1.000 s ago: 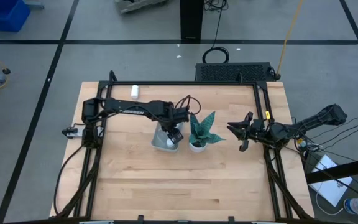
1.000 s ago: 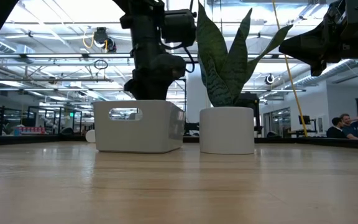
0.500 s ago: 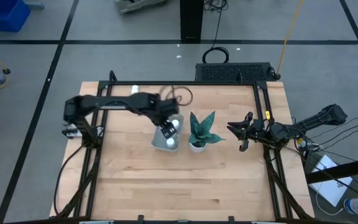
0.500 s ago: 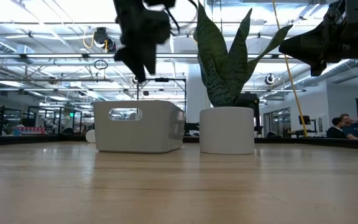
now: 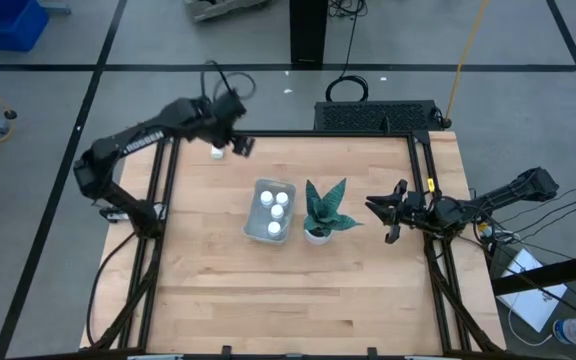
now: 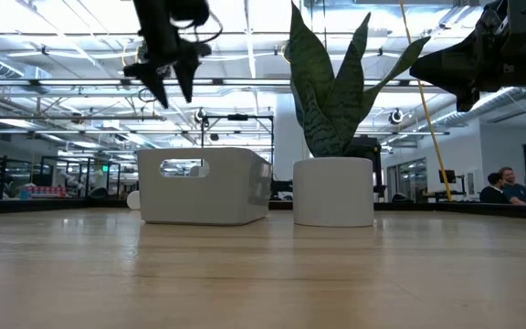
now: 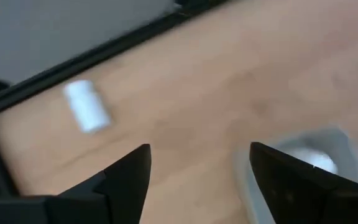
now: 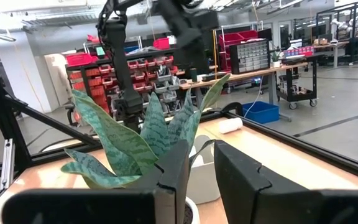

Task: Pick and place pill bottles into a basket
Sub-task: Put the white pill bottle into the gray bin

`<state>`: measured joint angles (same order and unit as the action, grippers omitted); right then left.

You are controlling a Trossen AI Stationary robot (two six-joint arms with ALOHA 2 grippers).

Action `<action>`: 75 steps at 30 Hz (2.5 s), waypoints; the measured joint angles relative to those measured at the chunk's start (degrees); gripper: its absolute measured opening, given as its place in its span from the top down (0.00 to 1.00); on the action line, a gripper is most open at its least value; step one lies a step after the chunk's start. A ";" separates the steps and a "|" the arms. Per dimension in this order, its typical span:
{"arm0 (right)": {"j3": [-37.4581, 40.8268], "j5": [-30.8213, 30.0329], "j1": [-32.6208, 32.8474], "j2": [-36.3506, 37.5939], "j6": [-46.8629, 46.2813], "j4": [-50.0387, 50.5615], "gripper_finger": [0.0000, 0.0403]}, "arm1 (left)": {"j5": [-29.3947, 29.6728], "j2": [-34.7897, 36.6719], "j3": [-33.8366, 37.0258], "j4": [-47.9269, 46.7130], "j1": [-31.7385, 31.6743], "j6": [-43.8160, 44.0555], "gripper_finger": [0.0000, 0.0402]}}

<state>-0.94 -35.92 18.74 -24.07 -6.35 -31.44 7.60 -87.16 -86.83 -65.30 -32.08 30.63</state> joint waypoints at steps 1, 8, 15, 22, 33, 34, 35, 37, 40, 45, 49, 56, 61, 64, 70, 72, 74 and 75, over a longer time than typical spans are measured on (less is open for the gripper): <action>-0.02 0.00 -0.02 0.03 0.00 0.04 0.82 | -0.03 -0.27 0.00 0.10 -1.92 0.11 0.29; -0.01 0.00 -0.02 0.02 -0.02 0.00 0.82 | 1.37 -2.79 -0.09 1.56 -15.05 0.52 0.27; -0.01 0.00 -0.01 0.02 -0.02 0.00 0.82 | -7.23 -10.93 0.05 2.67 -23.34 0.35 0.27; -0.02 0.00 0.00 0.02 -0.02 0.02 0.82 | -5.91 -18.35 0.74 2.15 -23.20 -0.04 0.27; 0.00 0.00 -0.01 0.02 -0.01 0.00 0.82 | -8.57 -20.59 10.46 9.06 -23.76 1.73 0.27; 0.01 0.00 -0.01 0.02 -0.02 0.00 0.82 | -8.65 -20.59 11.16 10.07 -23.86 2.07 0.27; -0.01 0.00 -0.01 0.02 -0.01 0.00 0.82 | -8.67 -20.56 11.79 11.26 -23.86 2.13 0.27; 0.00 0.00 -0.01 0.02 0.00 0.00 0.82 | -8.48 -20.57 12.67 13.25 -23.86 2.44 0.27; -0.02 0.00 0.00 0.02 0.00 0.00 0.82 | -8.29 -20.52 13.46 14.87 -24.34 2.50 0.27; 0.00 0.00 -0.01 0.02 0.00 0.00 0.82 | -7.73 -20.52 15.52 17.47 -25.94 2.57 0.27; 0.00 0.00 -0.02 0.00 -0.02 0.00 0.82 | -7.60 -20.52 16.20 17.86 -26.92 1.75 0.32; -0.01 0.00 -0.02 0.00 -0.02 0.00 0.82 | -8.30 -20.52 16.20 19.63 -27.20 -0.85 0.50; -0.01 0.00 -0.01 0.02 0.00 0.00 0.82 | -8.65 -20.52 16.20 20.25 -27.36 -1.62 0.53; 0.00 0.00 -0.02 0.02 0.00 0.00 0.82 | -8.94 -20.52 16.20 20.55 -27.51 -1.76 0.48; 0.00 0.00 -0.02 0.01 -0.01 0.00 0.82 | -9.90 -20.52 16.22 21.46 -27.46 -3.38 0.44; -0.01 0.00 -0.02 0.00 -0.01 0.00 0.82 | -10.74 -20.52 16.22 22.44 -27.45 -3.77 0.44; -0.01 0.00 -0.02 0.00 -0.02 0.00 0.82 | -10.80 -20.52 16.22 22.41 -27.45 -3.92 0.45; 0.00 0.00 -0.02 0.01 0.00 0.00 0.82 | -10.78 -20.52 16.28 22.34 -27.45 -4.01 0.46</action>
<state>-0.93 -35.92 18.72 -24.06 -6.35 -31.44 -3.18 -107.68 -70.55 -42.96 -59.53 26.62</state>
